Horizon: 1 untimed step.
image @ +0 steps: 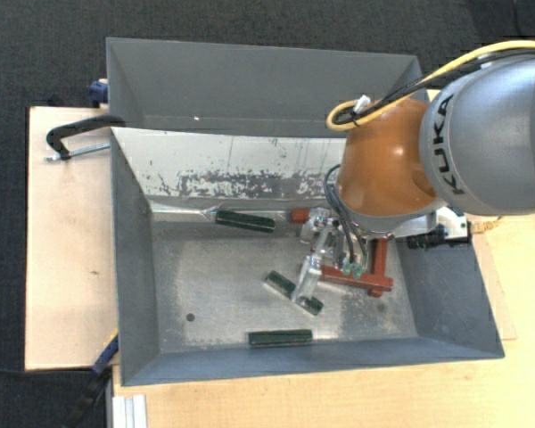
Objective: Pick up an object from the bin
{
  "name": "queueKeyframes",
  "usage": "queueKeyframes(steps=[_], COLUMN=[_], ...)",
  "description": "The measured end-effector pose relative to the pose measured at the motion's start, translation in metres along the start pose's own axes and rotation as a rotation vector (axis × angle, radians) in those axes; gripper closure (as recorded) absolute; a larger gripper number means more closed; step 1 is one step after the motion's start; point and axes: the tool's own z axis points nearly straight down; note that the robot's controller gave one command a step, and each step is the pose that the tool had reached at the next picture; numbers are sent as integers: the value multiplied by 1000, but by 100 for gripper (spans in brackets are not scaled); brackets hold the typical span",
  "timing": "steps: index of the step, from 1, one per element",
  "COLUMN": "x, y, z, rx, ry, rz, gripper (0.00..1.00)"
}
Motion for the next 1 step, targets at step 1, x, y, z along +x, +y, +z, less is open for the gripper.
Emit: queueKeyframes(steps=[1], x=[6], y=[-1], z=[54], rx=[-1], ry=[-2], rz=[120], gripper=[0])
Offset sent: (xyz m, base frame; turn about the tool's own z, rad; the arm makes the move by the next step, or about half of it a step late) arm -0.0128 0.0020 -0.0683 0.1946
